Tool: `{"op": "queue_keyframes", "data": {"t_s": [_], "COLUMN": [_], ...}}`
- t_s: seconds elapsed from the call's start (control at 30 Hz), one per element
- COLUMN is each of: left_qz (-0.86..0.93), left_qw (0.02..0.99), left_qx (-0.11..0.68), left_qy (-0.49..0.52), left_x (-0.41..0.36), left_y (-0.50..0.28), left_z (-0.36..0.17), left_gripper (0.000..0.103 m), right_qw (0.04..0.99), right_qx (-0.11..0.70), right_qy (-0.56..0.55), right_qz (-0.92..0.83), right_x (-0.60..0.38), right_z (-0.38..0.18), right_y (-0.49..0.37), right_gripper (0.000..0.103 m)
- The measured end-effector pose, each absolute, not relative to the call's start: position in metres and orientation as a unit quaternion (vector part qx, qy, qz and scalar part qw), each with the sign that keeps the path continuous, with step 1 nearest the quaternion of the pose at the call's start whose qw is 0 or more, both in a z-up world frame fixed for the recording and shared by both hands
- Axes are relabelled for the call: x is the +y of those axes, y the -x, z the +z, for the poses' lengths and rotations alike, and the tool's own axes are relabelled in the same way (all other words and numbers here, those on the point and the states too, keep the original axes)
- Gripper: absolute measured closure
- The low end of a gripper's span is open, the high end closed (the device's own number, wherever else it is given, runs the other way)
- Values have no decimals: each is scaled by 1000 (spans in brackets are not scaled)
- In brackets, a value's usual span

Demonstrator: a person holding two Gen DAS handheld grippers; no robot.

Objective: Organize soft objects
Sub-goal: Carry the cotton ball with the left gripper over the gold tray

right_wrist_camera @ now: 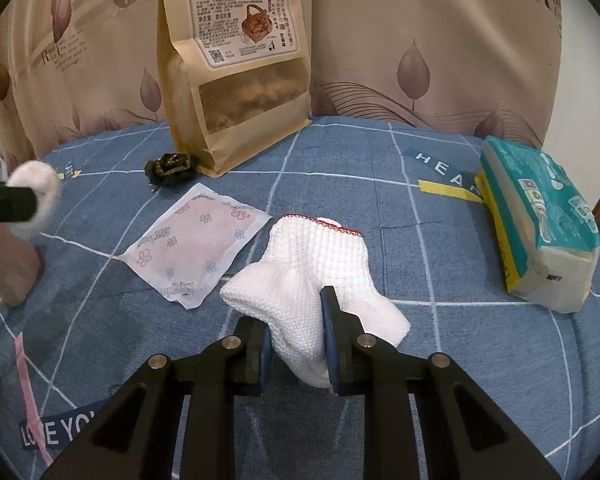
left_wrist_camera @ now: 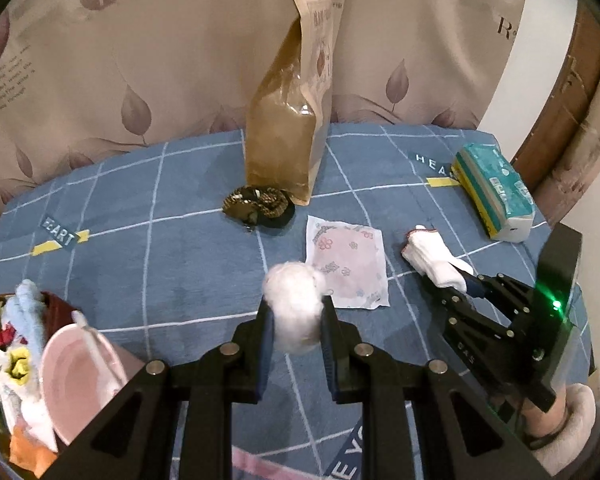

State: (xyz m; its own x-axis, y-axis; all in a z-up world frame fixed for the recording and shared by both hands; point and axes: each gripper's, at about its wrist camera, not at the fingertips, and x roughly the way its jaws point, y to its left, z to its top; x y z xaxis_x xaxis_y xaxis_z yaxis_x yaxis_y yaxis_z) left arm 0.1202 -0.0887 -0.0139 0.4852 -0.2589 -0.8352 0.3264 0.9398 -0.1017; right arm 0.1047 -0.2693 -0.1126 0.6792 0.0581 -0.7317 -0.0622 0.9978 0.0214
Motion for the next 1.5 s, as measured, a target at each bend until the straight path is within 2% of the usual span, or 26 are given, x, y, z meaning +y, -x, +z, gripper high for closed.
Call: {"op": "queue_keyframes", "data": {"t_s": [0.57, 1.07, 1.5], "left_qz": [-149, -37, 58], "left_qw": [885, 906, 877], "left_qx": [441, 421, 477], "left_qy": [-27, -28, 7], "left_x": [-37, 92, 210], "left_y": [-96, -89, -63], "left_z": [26, 60, 20], "left_gripper": [82, 82, 82], "right_qw": [915, 915, 914], "right_qx": [402, 402, 403], "right_qy": [27, 35, 37], "right_qz": [24, 20, 20], "right_x": [-263, -262, -261], "right_z": [-114, -114, -114], "right_y": [-106, -105, -105], "right_gripper": [83, 82, 82]}}
